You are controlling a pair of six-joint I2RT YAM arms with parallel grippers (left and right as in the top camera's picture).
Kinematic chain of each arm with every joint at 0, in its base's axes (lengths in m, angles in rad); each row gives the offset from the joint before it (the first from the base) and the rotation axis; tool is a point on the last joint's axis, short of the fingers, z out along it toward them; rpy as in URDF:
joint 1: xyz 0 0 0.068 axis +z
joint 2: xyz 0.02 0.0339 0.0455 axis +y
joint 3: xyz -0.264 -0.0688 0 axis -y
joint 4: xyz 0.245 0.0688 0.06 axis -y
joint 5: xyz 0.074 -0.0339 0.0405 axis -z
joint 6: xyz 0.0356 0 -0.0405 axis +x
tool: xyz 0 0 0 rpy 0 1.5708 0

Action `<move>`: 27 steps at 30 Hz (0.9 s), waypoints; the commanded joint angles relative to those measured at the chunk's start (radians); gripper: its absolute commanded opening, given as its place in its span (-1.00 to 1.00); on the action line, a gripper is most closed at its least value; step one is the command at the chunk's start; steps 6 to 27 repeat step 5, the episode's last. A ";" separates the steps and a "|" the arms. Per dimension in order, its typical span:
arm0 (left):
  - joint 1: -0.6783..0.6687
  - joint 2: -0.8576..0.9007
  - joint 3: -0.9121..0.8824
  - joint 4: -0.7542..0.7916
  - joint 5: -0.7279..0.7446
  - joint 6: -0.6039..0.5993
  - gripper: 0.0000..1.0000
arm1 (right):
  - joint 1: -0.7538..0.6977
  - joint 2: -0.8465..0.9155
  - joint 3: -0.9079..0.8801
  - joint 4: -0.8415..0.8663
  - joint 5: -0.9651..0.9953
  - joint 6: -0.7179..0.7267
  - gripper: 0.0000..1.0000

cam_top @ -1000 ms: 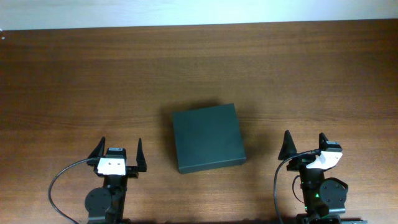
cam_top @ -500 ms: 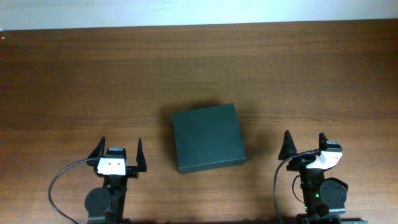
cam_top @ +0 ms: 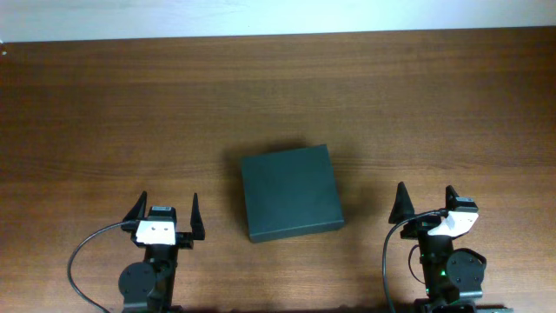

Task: Pack container

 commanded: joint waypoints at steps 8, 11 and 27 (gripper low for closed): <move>0.006 -0.009 -0.008 0.002 0.005 0.020 0.98 | -0.006 -0.010 -0.005 -0.010 -0.005 -0.003 0.97; 0.006 -0.009 -0.008 0.002 0.005 0.020 0.98 | -0.006 -0.010 -0.005 -0.010 -0.005 -0.003 0.97; 0.006 -0.009 -0.008 0.002 0.005 0.020 0.98 | -0.006 -0.010 -0.005 -0.010 -0.005 -0.003 0.97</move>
